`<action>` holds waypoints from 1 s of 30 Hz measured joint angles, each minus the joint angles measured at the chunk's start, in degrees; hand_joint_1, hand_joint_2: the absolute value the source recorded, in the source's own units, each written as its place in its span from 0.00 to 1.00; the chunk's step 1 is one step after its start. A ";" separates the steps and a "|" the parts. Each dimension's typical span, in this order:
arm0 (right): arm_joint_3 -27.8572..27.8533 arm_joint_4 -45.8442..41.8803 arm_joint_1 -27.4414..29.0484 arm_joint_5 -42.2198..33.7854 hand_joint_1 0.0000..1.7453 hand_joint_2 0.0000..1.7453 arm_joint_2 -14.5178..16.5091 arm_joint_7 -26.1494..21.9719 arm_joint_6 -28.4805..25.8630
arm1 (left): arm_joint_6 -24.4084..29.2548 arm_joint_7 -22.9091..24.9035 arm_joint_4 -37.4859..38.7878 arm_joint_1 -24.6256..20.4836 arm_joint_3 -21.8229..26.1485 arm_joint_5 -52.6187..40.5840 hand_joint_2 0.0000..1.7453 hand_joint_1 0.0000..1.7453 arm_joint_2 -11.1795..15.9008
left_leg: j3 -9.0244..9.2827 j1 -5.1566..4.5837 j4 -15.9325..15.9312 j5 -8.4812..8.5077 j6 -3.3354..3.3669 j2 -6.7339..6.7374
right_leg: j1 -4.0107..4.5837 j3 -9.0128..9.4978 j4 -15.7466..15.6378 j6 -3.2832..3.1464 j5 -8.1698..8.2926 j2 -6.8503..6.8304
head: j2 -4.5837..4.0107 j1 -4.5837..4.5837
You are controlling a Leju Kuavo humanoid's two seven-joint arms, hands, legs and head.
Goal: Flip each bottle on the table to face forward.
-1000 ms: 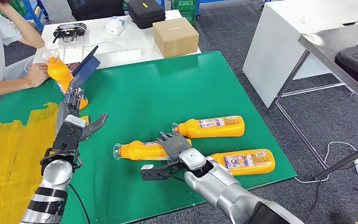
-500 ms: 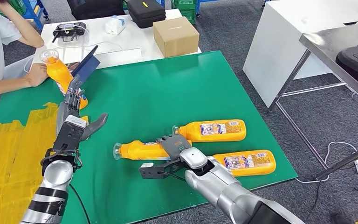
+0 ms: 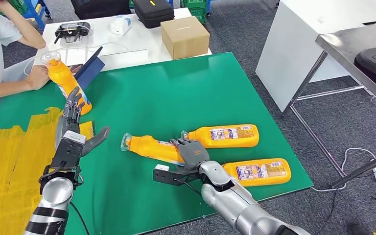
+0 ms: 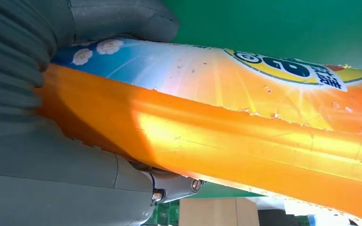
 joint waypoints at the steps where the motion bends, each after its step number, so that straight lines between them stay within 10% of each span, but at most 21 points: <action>1: -0.26 -0.37 0.21 -0.02 1.00 1.00 -0.07 -0.02 -0.01 | -0.01 0.00 -0.16 0.09 0.02 0.00 1.00 0.00 0.01 | -0.03 0.00 0.00 0.00 0.00 0.00 | 0.00 -0.03 0.00 0.00 0.00 0.00 | 0.00 -0.01; 17: -13.98 -24.26 15.03 -7.19 1.00 1.00 -0.95 -9.08 -15.91 | -0.16 0.56 -4.38 4.18 1.74 -0.31 1.00 0.00 0.02 | -1.09 -0.02 0.03 0.04 0.04 -0.39 | 0.00 -0.91 0.04 0.04 -0.02 -0.31 | 0.00 -0.01; 30: -21.73 -40.32 21.35 -13.79 1.00 1.00 -0.77 -19.38 -23.26 | -13.15 0.52 -4.92 4.55 -3.65 6.61 1.00 0.00 0.30 | -1.23 -0.06 0.03 0.02 0.04 -0.48 | -0.01 -1.05 0.03 0.05 -0.04 -0.38 | 0.00 -0.01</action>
